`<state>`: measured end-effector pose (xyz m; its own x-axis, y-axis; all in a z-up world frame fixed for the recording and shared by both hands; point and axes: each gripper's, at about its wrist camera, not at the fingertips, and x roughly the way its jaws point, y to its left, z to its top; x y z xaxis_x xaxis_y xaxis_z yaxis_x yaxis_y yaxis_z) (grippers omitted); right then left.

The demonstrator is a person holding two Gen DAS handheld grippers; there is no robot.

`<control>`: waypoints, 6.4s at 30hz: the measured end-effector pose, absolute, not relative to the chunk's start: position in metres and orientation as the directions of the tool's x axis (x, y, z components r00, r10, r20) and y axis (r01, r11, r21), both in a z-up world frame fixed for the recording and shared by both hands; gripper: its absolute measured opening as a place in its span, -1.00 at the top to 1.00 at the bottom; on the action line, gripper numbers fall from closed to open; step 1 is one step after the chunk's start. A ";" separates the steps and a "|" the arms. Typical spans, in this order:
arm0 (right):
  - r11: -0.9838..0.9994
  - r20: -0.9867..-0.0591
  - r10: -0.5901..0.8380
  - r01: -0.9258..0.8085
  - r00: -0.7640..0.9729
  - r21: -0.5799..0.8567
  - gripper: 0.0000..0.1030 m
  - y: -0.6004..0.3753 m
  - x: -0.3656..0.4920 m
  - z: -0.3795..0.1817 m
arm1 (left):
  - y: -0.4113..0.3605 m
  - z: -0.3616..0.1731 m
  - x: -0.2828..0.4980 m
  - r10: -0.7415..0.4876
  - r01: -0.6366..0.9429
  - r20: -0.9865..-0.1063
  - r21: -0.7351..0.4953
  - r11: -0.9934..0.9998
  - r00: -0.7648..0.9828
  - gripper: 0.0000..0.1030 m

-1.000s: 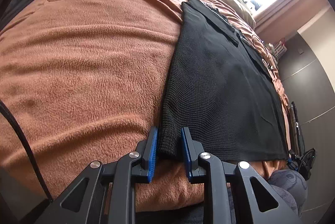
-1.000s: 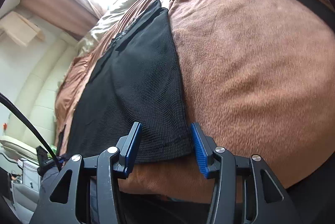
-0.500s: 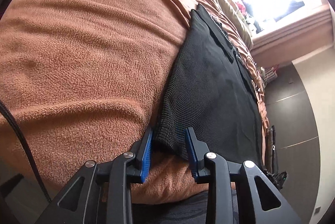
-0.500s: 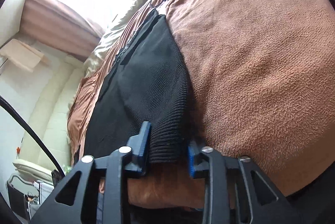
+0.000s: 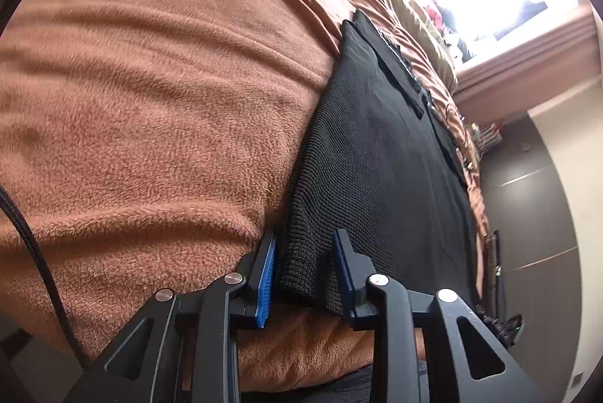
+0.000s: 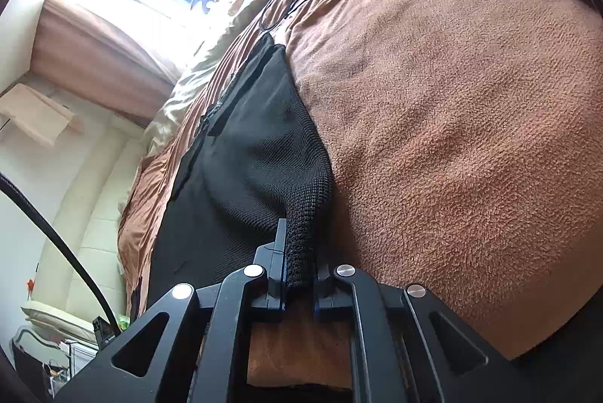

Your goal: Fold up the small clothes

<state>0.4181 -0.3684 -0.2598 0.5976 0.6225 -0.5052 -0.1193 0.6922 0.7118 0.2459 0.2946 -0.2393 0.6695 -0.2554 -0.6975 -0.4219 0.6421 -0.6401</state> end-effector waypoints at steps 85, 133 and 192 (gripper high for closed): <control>0.735 -0.438 0.634 -0.323 0.637 0.596 0.91 -0.314 0.416 -0.099 | 0.356 -0.066 0.226 -0.085 -0.312 -0.535 -0.606 0.732 0.840 0.90; 0.941 -0.748 0.338 -0.213 0.571 0.262 -0.28 -0.206 0.581 -0.125 | 0.380 -0.173 0.432 -0.005 -0.336 -0.851 -0.212 0.918 0.525 -0.04; 0.906 -0.830 0.214 -0.422 0.514 -0.027 -0.02 -0.156 0.662 -0.164 | 0.392 -0.225 0.515 0.015 -0.226 -0.905 -0.090 0.970 0.426 0.04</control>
<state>0.6621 -0.1557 -0.1638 0.5143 0.2144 -0.8304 -0.4215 0.9064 -0.0270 0.5149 0.3923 -0.2246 0.4257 0.0151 -0.9047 -0.2261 0.9699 -0.0902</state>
